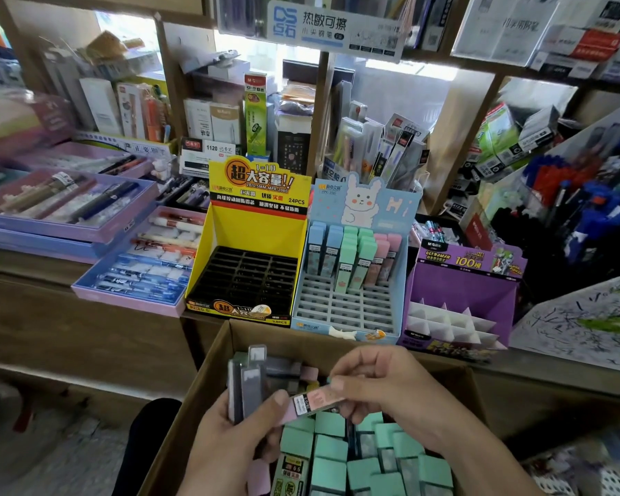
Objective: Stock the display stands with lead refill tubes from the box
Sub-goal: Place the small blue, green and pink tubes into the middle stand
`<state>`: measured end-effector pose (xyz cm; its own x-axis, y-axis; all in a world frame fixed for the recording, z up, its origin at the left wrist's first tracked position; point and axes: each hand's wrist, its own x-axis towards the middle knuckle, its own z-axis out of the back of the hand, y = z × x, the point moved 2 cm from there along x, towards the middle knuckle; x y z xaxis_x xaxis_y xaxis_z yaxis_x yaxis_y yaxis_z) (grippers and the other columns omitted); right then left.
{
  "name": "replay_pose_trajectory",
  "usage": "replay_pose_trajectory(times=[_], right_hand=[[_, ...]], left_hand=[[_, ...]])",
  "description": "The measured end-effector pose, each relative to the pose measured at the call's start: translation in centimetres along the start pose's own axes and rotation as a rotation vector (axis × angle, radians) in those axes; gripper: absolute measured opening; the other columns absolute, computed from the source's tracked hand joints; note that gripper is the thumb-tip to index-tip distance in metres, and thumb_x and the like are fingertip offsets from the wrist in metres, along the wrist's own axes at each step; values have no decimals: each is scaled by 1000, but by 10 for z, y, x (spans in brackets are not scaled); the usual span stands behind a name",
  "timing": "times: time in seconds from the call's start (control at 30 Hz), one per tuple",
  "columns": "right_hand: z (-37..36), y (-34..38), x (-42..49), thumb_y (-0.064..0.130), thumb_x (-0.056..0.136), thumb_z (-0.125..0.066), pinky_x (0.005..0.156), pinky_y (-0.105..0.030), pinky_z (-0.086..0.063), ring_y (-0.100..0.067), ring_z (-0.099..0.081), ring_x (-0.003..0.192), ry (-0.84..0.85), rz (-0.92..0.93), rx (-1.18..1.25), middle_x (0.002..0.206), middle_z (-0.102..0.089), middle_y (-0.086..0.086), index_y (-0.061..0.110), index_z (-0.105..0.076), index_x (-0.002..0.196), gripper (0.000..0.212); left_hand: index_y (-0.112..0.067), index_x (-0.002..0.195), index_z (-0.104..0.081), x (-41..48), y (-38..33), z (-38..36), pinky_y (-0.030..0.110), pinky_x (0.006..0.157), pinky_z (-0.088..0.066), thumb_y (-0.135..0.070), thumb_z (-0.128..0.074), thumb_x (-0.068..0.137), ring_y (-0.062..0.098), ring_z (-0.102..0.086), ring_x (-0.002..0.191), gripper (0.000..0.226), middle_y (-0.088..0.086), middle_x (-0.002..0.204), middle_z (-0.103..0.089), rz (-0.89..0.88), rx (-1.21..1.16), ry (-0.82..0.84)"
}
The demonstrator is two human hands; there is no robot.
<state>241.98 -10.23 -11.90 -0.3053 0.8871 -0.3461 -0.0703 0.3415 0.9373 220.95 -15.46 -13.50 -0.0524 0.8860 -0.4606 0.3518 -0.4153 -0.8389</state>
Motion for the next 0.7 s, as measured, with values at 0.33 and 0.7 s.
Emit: replay_pose_trajectory(times=[0.33, 0.7], right_hand=[[-11, -7, -2, 24, 72, -93, 68, -28, -59, -19, -72, 75, 60, -63, -93, 87, -77, -13, 12, -80, 92, 27], [-17, -6, 0, 34, 75, -86, 62, -26, -48, -14, -67, 71, 10, -2, -144, 87, -79, -9, 16, -79, 92, 25]], left_hand=[[4, 99, -65, -3, -3, -1, 26, 37, -42, -1, -80, 72, 20, -50, 42, 31, 17, 54, -54, -20, -87, -78], [7, 96, -64, -6, -5, -3, 19, 29, -41, -9, -55, 98, 21, -59, 35, 18, 17, 55, -65, 28, -87, 13]])
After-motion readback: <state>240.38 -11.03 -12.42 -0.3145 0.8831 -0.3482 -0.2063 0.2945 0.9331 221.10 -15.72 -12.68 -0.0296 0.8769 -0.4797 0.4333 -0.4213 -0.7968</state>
